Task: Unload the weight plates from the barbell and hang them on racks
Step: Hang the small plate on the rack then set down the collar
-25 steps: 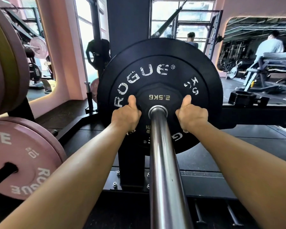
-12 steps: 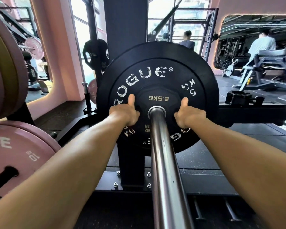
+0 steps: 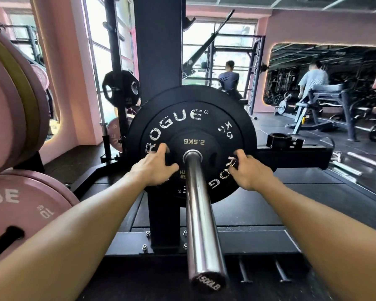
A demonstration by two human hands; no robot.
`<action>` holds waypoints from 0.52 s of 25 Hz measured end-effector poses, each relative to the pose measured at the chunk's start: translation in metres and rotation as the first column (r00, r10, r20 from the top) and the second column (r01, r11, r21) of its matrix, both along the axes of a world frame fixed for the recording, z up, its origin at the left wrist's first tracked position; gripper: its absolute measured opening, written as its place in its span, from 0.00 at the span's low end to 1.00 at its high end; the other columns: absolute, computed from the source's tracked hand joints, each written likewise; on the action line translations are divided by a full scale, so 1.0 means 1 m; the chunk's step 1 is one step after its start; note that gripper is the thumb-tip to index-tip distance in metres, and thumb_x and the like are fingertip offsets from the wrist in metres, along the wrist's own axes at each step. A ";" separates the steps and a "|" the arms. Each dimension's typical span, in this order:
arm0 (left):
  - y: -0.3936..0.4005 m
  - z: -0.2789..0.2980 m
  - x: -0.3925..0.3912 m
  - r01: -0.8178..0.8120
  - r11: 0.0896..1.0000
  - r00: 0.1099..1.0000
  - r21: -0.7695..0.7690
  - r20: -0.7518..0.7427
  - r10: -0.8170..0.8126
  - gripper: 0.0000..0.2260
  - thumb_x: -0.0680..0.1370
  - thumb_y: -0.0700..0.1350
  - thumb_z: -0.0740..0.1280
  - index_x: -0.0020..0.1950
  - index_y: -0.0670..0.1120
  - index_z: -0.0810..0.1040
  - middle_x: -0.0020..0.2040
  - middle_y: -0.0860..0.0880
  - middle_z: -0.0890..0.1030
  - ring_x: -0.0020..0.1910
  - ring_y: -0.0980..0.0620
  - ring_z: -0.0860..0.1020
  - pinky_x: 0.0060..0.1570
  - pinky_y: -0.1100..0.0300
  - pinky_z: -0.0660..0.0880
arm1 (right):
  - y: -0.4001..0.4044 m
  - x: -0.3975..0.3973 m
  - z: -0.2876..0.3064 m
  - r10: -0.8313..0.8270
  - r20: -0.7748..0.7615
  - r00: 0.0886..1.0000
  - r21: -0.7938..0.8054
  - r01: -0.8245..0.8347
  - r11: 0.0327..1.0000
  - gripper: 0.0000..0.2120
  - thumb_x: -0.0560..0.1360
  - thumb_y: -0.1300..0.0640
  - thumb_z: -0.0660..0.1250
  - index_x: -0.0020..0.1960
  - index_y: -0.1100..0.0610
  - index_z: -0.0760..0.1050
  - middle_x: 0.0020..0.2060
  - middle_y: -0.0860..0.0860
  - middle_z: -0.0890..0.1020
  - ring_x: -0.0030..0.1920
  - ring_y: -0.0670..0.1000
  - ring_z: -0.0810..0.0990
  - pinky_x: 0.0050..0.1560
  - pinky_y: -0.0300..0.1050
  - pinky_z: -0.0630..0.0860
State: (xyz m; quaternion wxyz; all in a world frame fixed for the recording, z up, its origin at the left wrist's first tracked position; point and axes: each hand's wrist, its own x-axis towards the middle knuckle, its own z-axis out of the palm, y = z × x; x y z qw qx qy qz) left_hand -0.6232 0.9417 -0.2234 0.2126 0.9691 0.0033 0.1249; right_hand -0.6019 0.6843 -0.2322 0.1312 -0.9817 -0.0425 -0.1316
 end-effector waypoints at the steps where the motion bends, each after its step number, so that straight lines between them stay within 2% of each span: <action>1: -0.004 0.001 -0.006 0.015 1.000 1.000 -0.010 0.002 -0.015 0.23 0.74 0.62 0.64 0.65 0.53 0.65 0.59 0.47 0.76 0.56 0.42 0.77 0.59 0.45 0.74 | -0.006 -0.007 0.002 -0.004 0.001 1.000 0.000 0.004 1.000 0.22 0.80 0.45 0.57 0.71 0.51 0.60 0.62 0.56 0.73 0.60 0.61 0.75 0.58 0.56 0.71; 6: -0.026 0.010 -0.034 0.100 0.993 0.994 -0.067 0.057 -0.097 0.22 0.72 0.68 0.63 0.61 0.58 0.70 0.54 0.51 0.74 0.57 0.45 0.75 0.62 0.47 0.72 | -0.035 -0.041 0.007 -0.075 0.022 0.997 0.012 0.075 0.997 0.27 0.79 0.40 0.56 0.73 0.50 0.60 0.66 0.55 0.71 0.63 0.61 0.73 0.62 0.57 0.67; 9: -0.030 0.020 -0.034 0.144 0.988 0.989 -0.050 0.046 -0.142 0.23 0.72 0.68 0.64 0.62 0.59 0.70 0.55 0.51 0.74 0.59 0.46 0.75 0.63 0.47 0.71 | -0.043 -0.047 0.016 -0.130 0.002 0.992 -0.005 0.130 0.992 0.28 0.79 0.39 0.55 0.75 0.49 0.58 0.68 0.55 0.70 0.66 0.60 0.71 0.63 0.58 0.66; 13: -0.043 0.066 -0.006 0.190 0.982 0.979 -0.019 0.082 -0.188 0.26 0.71 0.69 0.64 0.64 0.58 0.70 0.59 0.51 0.74 0.61 0.45 0.74 0.64 0.44 0.70 | -0.059 -0.034 0.057 -0.223 0.001 0.975 0.005 0.223 0.975 0.27 0.79 0.39 0.55 0.74 0.49 0.58 0.67 0.54 0.71 0.66 0.59 0.72 0.63 0.58 0.67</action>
